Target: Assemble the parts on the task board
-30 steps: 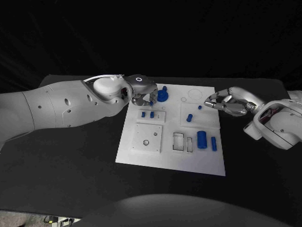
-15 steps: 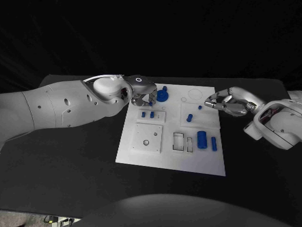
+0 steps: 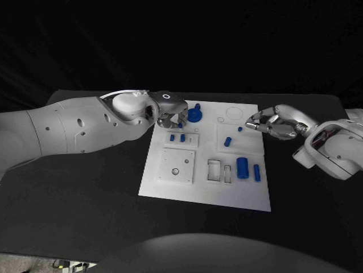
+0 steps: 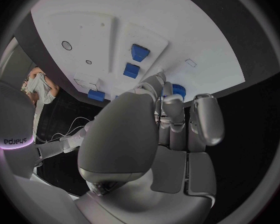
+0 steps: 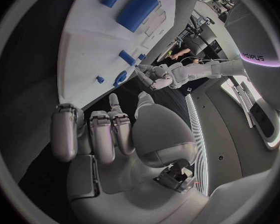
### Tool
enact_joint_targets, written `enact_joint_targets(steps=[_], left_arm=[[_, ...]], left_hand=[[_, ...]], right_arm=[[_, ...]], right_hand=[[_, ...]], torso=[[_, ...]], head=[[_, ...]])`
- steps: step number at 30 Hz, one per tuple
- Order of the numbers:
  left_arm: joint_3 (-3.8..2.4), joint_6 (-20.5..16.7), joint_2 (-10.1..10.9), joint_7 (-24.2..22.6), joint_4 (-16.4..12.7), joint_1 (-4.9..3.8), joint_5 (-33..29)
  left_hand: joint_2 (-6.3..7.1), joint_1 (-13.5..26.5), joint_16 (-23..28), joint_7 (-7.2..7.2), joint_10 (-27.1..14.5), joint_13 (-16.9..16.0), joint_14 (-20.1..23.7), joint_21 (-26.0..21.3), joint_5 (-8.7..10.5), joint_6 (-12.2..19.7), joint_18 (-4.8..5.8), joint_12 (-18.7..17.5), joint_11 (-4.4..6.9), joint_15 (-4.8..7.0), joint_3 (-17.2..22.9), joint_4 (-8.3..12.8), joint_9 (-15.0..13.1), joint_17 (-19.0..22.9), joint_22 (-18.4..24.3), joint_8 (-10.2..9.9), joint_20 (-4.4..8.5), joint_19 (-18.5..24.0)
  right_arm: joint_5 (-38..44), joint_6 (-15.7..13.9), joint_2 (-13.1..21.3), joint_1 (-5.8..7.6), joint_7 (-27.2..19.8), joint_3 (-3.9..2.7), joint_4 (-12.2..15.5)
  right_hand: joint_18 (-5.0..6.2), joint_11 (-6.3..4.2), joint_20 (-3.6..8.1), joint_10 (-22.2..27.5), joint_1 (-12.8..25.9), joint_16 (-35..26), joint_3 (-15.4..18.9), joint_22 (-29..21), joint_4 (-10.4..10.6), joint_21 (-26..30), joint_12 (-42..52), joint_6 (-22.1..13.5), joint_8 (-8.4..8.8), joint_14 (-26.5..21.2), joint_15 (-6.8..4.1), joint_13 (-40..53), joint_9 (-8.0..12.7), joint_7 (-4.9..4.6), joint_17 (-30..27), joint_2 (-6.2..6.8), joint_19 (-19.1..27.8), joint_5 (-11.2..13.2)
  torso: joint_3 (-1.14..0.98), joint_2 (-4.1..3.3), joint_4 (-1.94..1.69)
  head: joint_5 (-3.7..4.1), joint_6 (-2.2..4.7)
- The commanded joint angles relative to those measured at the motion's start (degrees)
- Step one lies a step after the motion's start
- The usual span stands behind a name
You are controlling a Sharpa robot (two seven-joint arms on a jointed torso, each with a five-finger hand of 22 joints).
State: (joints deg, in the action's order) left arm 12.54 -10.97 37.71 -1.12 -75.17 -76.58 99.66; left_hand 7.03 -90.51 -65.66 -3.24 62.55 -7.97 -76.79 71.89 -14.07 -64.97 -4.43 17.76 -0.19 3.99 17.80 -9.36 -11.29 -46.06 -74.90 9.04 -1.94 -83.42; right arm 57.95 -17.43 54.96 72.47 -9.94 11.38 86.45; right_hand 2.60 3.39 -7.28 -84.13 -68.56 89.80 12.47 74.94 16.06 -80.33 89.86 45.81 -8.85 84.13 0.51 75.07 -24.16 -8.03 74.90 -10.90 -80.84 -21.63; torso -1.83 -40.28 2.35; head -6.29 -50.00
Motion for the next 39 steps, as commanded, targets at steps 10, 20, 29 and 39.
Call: enact_joint_targets(steps=[10, 20, 29, 39], left_arm=[[0.0, 1.69, -0.54, 0.25, 0.46, 0.37, -0.15], [0.01, 1.74, -0.78, 0.32, 0.8, 0.56, -0.15], [0.01, 2.32, -0.89, 0.42, 0.93, 0.63, -0.14], [0.02, 2.54, -0.84, 0.33, 1.02, 0.66, 0.13]], left_hand=[[0.06, 0.46, 0.34, -0.01, 0.49, 0.14, 0.57, -0.35, -0.14, 0.0, 0.39, -0.45, -0.03, -0.03, 0.43, 0.26, 0.01, 0.36, -9.34, -0.41, -0.14, 0.35], [0.05, 0.39, 0.5, 0.0, 0.7, 0.16, 0.72, -0.5, -0.15, 0.05, 0.37, -0.49, -0.03, -0.04, 0.54, 0.4, 0.05, 0.66, -9.32, -0.5, -0.15, 0.42], [0.3, 0.41, 1.19, 0.36, 0.96, 0.26, 1.29, -1.09, -0.18, 0.95, 0.26, -0.87, 0.12, -0.02, 0.81, 0.77, 0.37, 1.93, -9.22, -1.16, -0.16, 0.69], [1.3, 1.45, 1.81, 2.39, 1.54, 0.47, 1.94, -1.96, 2.67, 7.09, 0.15, -1.84, 0.33, 0.08, 1.09, 0.71, 1.89, 3.62, -9.17, -4.3, -0.15, 1.01]], right_arm=[[-0.01, 0.71, -0.01, -0.14, -0.21, 0.01, 0.04], [-0.01, 0.71, -0.02, -0.18, -0.24, 0.01, 0.04], [-0.01, 0.68, 0.01, -0.21, -0.25, 0.01, 0.04], [-0.01, 0.72, 0.0, -0.22, -0.2, 0.01, 0.0]], right_hand=[[0.42, 0.12, 0.15, -5.87, -0.79, 0.2, -0.04, 11.05, 0.27, 0.2, 0.14, 0.37, 0.1, 5.87, 0.14, 14.93, 0.05, -0.08, 15.1, -0.04, 0.36, -0.31], [0.43, 0.12, 0.16, -5.87, -0.82, 0.2, -0.03, 11.03, 0.26, 0.25, 0.14, 0.38, 0.09, 5.87, 0.14, 14.93, 0.06, -0.08, 15.1, -0.05, 0.4, -0.31], [0.43, 0.12, 0.16, -5.87, -0.85, 0.2, -0.03, 11.03, 0.26, 0.27, 0.14, 0.39, 0.09, 5.87, 0.14, 14.93, 0.06, -0.07, 15.1, -0.05, 0.41, -0.32], [0.43, 0.11, 0.16, -5.87, -0.89, 0.2, -0.02, 11.03, 0.24, 0.27, 0.14, 0.41, 0.08, 5.87, 0.13, 14.93, 0.06, -0.07, 15.1, -0.04, 0.41, -0.33]], torso=[[-0.01, -0.02, -0.03], [0.0, 0.03, -0.03], [-0.02, 0.04, -0.02], [-0.03, 0.03, -0.05]], head=[[-0.02, 0.0], [-0.09, 0.0], [-0.12, 0.0], [-0.14, 0.0]])
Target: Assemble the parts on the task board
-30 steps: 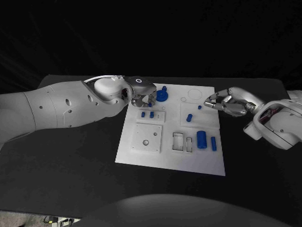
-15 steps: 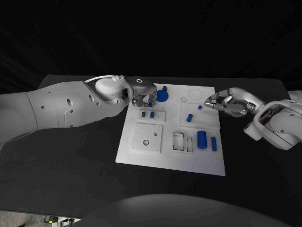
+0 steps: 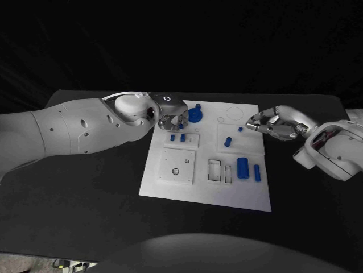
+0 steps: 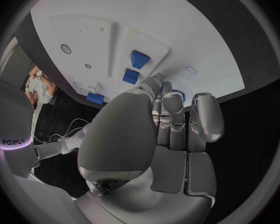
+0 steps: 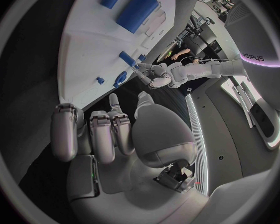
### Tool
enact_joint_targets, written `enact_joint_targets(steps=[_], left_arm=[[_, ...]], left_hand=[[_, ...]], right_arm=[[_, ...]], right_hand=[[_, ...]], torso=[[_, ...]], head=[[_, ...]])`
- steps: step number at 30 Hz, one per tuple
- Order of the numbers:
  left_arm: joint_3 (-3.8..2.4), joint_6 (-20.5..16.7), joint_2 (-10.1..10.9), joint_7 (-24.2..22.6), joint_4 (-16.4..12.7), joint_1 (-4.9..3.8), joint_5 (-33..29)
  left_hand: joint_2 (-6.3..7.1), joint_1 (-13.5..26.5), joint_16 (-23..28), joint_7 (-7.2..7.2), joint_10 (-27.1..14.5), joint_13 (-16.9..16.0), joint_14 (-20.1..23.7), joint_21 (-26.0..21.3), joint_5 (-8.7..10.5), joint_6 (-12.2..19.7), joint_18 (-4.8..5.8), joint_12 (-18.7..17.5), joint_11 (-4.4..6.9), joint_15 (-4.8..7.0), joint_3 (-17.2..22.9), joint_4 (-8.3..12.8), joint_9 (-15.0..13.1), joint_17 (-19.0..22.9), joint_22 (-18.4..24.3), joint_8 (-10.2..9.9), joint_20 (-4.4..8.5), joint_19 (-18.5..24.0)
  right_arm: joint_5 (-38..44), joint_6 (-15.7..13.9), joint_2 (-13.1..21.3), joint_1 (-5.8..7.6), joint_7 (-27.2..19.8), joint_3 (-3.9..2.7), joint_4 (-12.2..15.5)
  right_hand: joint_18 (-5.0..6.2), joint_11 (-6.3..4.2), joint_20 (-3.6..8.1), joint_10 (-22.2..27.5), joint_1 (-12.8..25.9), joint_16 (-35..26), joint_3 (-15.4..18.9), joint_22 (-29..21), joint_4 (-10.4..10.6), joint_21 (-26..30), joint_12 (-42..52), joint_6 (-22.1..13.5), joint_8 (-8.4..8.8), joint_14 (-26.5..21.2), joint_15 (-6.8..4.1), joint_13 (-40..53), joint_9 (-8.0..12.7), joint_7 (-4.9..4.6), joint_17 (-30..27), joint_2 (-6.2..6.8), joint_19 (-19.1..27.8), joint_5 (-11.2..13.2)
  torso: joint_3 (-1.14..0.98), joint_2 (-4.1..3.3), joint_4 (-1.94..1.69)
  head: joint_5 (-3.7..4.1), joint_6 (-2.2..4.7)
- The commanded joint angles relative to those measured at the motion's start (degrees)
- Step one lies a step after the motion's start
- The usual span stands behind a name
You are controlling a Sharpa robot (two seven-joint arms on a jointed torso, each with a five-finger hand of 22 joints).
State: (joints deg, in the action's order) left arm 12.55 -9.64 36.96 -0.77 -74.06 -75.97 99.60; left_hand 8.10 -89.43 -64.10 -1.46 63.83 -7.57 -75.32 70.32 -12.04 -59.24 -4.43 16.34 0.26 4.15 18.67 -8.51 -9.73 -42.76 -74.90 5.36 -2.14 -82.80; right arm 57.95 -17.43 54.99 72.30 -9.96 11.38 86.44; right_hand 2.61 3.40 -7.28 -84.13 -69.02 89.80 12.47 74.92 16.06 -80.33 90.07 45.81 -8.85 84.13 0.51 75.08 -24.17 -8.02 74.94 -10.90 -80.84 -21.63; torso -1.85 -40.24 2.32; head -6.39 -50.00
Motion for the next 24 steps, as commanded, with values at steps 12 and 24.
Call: enact_joint_targets(steps=[12, 24], left_arm=[[0.02, 0.82, 0.03, 0.44, -0.06, 0.07, 0.29], [-0.02, -3.56, 2.12, 1.55, -0.93, 0.04, 0.6]], left_hand=[[0.58, 1.4, 0.49, 1.69, 0.31, 0.24, 0.76, -0.89, 1.48, 4.22, 0.11, -1.25, -0.59, -0.4, 0.35, -0.86, 0.98, 1.34, -9.16, -1.52, -0.11, 0.48], [1.37, 2.96, -0.09, 2.72, -0.27, 0.53, 0.4, -0.83, 1.88, 9.19, 0.18, -2.65, -1.22, -0.79, 0.07, -2.57, 2.06, 1.48, -9.36, -1.55, -0.36, 0.2]], right_arm=[[-0.01, 0.68, -0.12, -0.04, -0.16, 0.01, -0.06], [0.0, -0.57, 0.0, -0.02, -0.59, 0.01, -0.09]], right_hand=[[0.43, 0.1, 0.17, -5.87, -0.55, 0.2, -0.02, 11.05, 0.18, 0.28, -0.07, 0.45, 0.07, 5.87, 0.13, 14.92, 0.07, -0.06, 15.06, -0.02, 0.41, -0.36], [0.38, 0.08, 0.2, -5.87, -0.85, 0.2, 0.03, 11.12, 0.06, 0.13, -0.07, 0.59, 0.01, 5.87, 0.1, 14.92, 0.07, -0.03, 15.06, 0.13, 0.23, -0.41]], torso=[[0.0, 0.0, 0.0], [0.02, -0.02, 0.06]], head=[[-0.14, 0.0], [-0.1, 0.0]])
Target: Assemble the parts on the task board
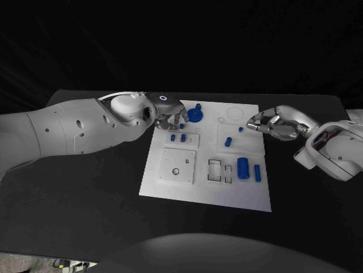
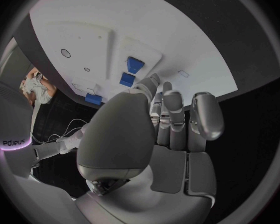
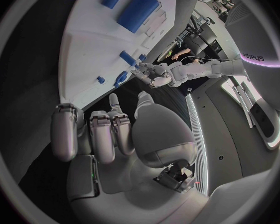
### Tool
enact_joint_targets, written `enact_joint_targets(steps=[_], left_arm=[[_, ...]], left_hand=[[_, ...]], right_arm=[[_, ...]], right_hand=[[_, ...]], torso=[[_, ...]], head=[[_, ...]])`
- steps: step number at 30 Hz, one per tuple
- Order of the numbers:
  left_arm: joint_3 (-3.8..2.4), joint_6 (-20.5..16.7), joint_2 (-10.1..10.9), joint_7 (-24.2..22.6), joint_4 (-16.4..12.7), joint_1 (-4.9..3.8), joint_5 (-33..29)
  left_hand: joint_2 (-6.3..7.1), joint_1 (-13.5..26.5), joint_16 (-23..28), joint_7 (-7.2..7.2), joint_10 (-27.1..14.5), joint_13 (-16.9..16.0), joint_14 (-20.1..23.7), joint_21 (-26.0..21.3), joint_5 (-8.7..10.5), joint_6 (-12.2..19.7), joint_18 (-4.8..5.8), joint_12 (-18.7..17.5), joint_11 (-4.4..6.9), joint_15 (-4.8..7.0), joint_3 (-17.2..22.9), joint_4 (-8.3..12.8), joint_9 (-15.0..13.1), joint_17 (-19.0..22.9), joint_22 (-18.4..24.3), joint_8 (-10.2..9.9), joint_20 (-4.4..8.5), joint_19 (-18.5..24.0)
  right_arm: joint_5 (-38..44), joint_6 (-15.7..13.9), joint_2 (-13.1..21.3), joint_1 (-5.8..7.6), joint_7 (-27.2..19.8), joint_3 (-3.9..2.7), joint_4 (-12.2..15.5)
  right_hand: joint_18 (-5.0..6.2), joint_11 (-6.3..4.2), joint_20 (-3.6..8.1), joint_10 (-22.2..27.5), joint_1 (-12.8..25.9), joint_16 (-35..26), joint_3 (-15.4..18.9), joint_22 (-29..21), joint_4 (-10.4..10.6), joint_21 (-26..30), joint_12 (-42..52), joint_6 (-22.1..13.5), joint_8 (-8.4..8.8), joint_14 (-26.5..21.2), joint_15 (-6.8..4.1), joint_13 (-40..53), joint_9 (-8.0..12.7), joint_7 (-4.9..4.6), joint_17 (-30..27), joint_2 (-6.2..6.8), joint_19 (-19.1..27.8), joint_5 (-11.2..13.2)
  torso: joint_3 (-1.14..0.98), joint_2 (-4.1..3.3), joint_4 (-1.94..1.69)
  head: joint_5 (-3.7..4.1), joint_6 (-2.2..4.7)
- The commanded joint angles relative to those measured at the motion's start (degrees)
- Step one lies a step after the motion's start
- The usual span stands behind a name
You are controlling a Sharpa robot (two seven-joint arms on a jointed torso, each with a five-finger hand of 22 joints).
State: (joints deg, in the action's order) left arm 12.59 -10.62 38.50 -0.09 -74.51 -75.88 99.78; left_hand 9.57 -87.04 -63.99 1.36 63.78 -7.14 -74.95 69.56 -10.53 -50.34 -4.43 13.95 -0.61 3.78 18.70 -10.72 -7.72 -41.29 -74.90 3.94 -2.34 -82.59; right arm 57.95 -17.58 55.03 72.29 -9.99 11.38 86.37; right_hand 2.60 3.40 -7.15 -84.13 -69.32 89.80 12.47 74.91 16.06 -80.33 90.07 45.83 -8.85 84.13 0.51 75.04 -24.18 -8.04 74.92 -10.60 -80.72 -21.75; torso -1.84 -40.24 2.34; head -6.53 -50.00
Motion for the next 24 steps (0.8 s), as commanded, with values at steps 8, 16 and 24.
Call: enact_joint_targets(steps=[8, 16, 24], left_arm=[[-0.11, -4.82, 4.02, 1.76, -2.35, -0.41, 0.43], [-0.13, -10.13, 7.24, 1.59, -4.18, -0.71, -2.73], [-0.19, -20.16, 9.56, -3.26, -5.64, -1.09, -8.54]], left_hand=[[0.14, 0.9, -0.15, 0.03, -1.21, 0.23, 0.11, -0.28, 1.1, 0.05, 0.17, -0.84, -0.48, -0.56, -0.07, -1.03, -0.02, 0.35, -9.34, 0.31, -0.27, 0.02], [0.28, 0.23, 0.23, -0.35, -4.59, 0.57, 0.51, -0.8, 1.53, -1.04, 0.09, -2.21, -0.67, -0.59, 0.4, -1.85, -0.24, 1.38, -9.26, 1.19, -0.4, 0.14], [0.58, 0.6, 0.45, -0.6, -10.43, 0.5, 0.96, -1.38, 3.24, -3.43, 0.04, -2.47, -1.47, -1.04, 0.68, -4.03, -0.5, 2.37, -9.19, 2.43, -0.97, 0.3]], right_arm=[[0.08, -1.68, -0.08, 0.23, -0.99, 0.0, 0.14], [0.08, -4.2, 0.28, 0.91, -2.03, -0.01, 0.74], [0.57, -7.47, 0.51, 2.17, -2.64, -0.01, 1.5]], right_hand=[[0.53, -0.19, 0.36, -5.16, -1.5, 0.2, 0.49, 10.94, 0.21, 0.73, -0.54, 0.84, 0.01, 5.87, -0.23, 14.53, 0.23, 0.17, 15.08, 0.01, 0.4, -0.33], [0.96, -0.38, 0.73, 0.91, -5.67, -0.31, 0.2, 10.26, -1.34, 2.64, -5.37, 1.3, -0.02, 5.38, -0.6, 10.3, 0.43, 0.25, 14.62, 0.87, 1.56, -0.82], [1.78, -0.45, 1.08, 23.83, -17.6, -3.46, -3.9, 9.03, -7.12, 6.59, -30.61, 2.16, 0.35, 2.71, -0.76, -8.7, 1.15, 0.25, 11.77, 2.75, 4.05, -1.48]], torso=[[0.03, -0.09, -0.06], [0.09, -0.11, -0.02], [0.13, -0.13, -0.18]], head=[[0.27, 0.0], [0.5, 0.0], [1.24, 0.0]])
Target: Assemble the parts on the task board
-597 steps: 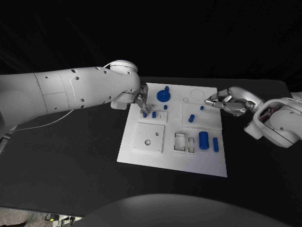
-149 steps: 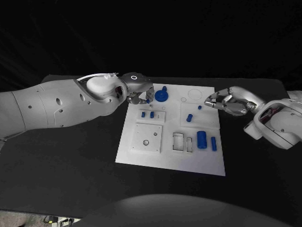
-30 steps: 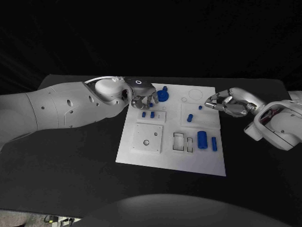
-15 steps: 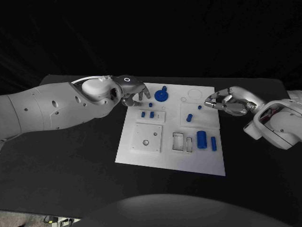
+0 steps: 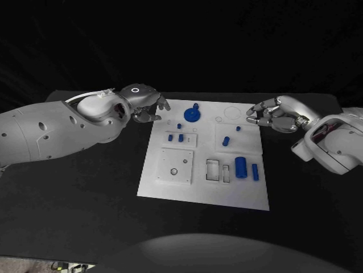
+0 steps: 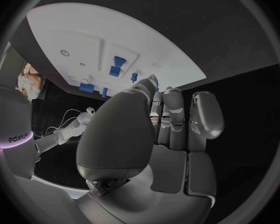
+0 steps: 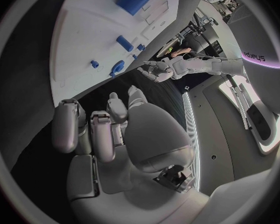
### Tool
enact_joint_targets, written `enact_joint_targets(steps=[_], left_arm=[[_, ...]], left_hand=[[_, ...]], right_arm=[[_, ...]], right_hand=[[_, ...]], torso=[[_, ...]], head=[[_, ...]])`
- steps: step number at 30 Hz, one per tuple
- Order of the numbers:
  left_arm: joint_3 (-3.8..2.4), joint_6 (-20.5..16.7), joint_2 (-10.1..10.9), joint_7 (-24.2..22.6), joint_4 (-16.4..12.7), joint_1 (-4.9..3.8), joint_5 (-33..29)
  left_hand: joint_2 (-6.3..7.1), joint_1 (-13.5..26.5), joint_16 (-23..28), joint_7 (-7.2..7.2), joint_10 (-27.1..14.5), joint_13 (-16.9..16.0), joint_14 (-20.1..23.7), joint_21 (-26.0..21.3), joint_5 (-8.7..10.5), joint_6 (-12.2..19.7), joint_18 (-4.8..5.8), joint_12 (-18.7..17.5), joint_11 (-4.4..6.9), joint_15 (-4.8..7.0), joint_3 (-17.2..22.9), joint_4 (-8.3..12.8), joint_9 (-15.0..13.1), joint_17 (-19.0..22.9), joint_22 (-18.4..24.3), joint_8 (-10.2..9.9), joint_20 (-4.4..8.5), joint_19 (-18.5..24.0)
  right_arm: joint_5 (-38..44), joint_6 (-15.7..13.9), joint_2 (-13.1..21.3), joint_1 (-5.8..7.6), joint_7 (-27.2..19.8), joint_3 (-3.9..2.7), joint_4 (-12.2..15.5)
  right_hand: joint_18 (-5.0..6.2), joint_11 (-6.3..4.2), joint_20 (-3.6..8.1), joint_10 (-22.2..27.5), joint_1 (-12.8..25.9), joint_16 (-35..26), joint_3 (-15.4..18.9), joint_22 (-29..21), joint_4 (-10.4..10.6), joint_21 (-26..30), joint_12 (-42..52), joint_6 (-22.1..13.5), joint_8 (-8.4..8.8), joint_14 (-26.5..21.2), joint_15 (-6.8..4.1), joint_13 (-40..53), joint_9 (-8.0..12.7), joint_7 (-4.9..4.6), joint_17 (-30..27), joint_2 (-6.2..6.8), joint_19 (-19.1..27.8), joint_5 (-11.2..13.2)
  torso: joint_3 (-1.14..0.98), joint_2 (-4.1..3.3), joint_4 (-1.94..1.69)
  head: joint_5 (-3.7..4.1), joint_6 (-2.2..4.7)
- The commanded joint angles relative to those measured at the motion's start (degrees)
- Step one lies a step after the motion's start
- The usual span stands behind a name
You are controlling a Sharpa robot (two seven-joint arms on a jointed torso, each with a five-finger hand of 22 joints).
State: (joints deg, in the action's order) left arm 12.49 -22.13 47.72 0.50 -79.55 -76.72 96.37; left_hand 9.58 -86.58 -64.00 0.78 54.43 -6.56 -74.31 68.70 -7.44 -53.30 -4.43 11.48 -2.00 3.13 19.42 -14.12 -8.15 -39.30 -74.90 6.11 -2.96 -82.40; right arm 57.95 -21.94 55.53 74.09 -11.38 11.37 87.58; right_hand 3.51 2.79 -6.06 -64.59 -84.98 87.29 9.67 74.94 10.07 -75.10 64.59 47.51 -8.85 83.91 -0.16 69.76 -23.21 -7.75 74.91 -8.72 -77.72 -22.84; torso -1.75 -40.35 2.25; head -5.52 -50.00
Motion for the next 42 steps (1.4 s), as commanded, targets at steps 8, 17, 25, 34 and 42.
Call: enact_joint_targets(steps=[8, 17, 25, 34, 42], left_arm=[[-0.09, -15.34, 1.64, -9.33, -1.94, -0.44, -11.71], [-0.01, -17.21, 3.36, -15.79, -3.55, -0.44, -28.89], [0.11, -11.95, 4.76, -26.94, -5.06, -0.35, -58.31], [0.19, -5.52, 4.79, -33.26, -5.09, 0.22, -70.68], [0.21, -3.85, 4.79, -34.61, -6.02, 0.39, -72.08]], left_hand=[[0.65, 0.11, -5.21, -0.03, -6.23, -0.44, -3.1, 1.93, -0.29, -0.69, 0.49, 1.85, -0.31, -0.47, -1.11, -2.23, 0.39, -8.07, -9.93, -0.24, -0.53, -0.92], [-0.94, 5.6, -11.48, -1.12, -8.08, -0.43, -5.3, -6.32, -2.15, -2.0, -0.94, 5.94, -0.72, -0.63, -5.28, -2.71, 0.86, -17.68, -7.63, -0.56, -0.82, 2.52], [-3.05, 7.55, 13.87, -4.87, -12.71, -1.48, 25.47, -43.72, -11.16, -3.33, -4.23, 11.06, -2.05, -5.94, -12.13, -2.64, 1.65, 11.71, 2.68, -1.58, -4.38, 26.88], [-6.4, 3.64, 25.51, -4.84, -22.82, -0.65, 39.84, -56.67, -12.66, -2.51, -3.62, 15.96, -2.36, -8.97, -19.56, -2.82, 2.58, 19.86, 9.1, -2.12, -8.03, 37.15], [-8.01, 2.73, 25.76, -4.54, -24.93, 0.17, 39.37, -60.19, -12.14, -2.24, -4.73, 18.93, -2.16, -9.43, -22.79, -2.59, 2.77, 21.87, 12.22, -2.03, -9.22, 36.23]], right_arm=[[7.55, -4.04, -0.91, 2.2, 3.35, -0.02, 0.29], [25.19, -0.11, -3.14, 4.81, 12.71, -0.04, -1.1], [34.21, 6.68, -5.81, 5.35, 16.57, -0.05, -2.52], [37.76, 9.29, -7.99, 4.67, 17.09, -0.04, -3.99], [37.62, 9.65, -8.71, 3.54, 16.1, -0.04, -5.13]], right_hand=[[0.62, 3.83, -2.05, 23.53, -6.94, -3.29, -8.52, 9.24, -1.86, 1.69, -35.43, 1.55, 1.01, 1.04, 2.94, -25.8, 1.37, -0.57, 9.31, 4.9, 0.71, 0.64], [-0.13, 4.09, -2.75, 19.66, -3.8, -2.09, -13.98, 10.69, 0.03, -2.48, -40.96, 2.71, 2.27, 2.07, 2.88, -34.31, 2.76, 2.85, 9.64, 10.01, -2.75, 3.31], [0.41, 3.83, -2.01, 19.88, -0.41, -3.9, -15.93, 9.88, 0.99, -0.18, -43.13, 4.71, 2.67, 0.38, 1.92, -37.46, 2.93, 2.38, 7.12, 12.72, -1.06, 6.25], [0.51, 3.64, -1.53, 21.45, 0.57, -4.33, -17.5, 9.69, -0.19, 0.75, -43.0, 4.26, 3.03, -0.22, 1.47, -37.39, 1.89, 2.85, 6.34, 14.09, -0.47, 0.79], [0.47, 3.6, -1.58, 21.64, 4.36, -4.04, -17.34, 9.77, 0.87, 0.75, -41.71, 3.75, 3.25, -0.09, 1.55, -36.43, 0.9, 2.58, 6.37, 14.68, -0.65, 0.9]], torso=[[0.07, -0.01, -0.1], [0.06, 0.11, -0.29], [0.19, 0.19, -0.23], [0.3, 0.32, -0.24], [0.53, 0.62, -0.55]], head=[[0.39, 0.0], [0.94, 0.0], [1.3, 0.0], [2.43, 0.0], [2.74, 0.0]])
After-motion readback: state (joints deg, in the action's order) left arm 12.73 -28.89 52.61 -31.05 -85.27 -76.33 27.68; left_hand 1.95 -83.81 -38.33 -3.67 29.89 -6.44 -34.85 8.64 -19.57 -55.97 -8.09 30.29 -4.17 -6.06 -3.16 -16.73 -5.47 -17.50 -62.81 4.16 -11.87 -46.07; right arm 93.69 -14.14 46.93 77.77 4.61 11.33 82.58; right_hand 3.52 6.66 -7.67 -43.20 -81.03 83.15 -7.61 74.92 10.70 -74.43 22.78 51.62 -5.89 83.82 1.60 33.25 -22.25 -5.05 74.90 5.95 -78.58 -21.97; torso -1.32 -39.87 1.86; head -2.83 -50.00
